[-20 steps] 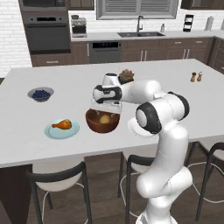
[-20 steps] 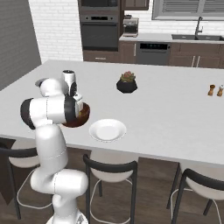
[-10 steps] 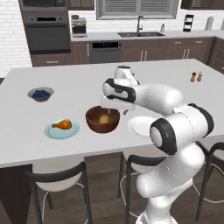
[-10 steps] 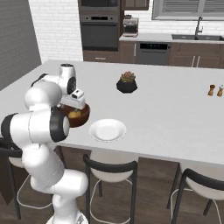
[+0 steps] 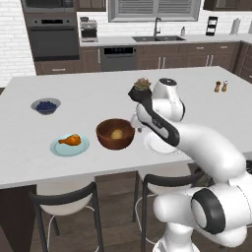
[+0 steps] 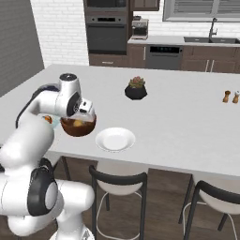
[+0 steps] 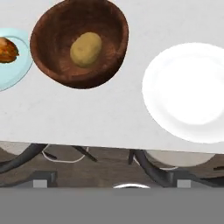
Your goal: Pick the chicken drumstick and potato from their plates and place them in the bowl. Then put the bowl in the fridge.
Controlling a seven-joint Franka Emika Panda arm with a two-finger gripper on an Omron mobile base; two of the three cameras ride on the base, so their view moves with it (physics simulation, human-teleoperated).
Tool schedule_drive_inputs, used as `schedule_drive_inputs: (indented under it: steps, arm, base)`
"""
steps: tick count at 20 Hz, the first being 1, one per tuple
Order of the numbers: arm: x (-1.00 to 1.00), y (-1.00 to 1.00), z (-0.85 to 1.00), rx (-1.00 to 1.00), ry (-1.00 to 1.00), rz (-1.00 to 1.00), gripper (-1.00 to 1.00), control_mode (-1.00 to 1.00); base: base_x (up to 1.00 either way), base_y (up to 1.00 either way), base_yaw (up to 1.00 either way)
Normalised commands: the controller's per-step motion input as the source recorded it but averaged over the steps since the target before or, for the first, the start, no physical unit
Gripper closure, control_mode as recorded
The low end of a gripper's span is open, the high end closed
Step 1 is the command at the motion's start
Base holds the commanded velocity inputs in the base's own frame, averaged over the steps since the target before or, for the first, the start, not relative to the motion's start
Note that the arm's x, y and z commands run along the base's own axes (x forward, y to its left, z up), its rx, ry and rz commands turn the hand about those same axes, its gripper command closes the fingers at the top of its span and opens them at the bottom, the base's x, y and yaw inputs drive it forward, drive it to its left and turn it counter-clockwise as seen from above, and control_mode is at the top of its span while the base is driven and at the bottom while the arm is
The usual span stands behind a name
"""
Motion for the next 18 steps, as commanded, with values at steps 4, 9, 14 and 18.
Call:
schedule_drive_inputs:
  steps: [4,9,14,18]
  arm:
    - [-0.70,-0.17,0.23,0.00,-0.47,0.00,-1.00,-1.00]
    - [-0.40,0.00,0.27,0.00,-0.22,0.00,-1.00,-1.00]
    - [-0.58,0.00,0.32,0.00,-0.21,0.00,-1.00,-1.00]
    - [0.00,0.00,0.00,0.00,0.00,0.00,-1.00,1.00]
  base:
    - [0.00,0.00,0.00]
    - [0.00,0.00,0.00]
    - [0.00,0.00,0.00]
    - [-0.02,0.40,0.00]
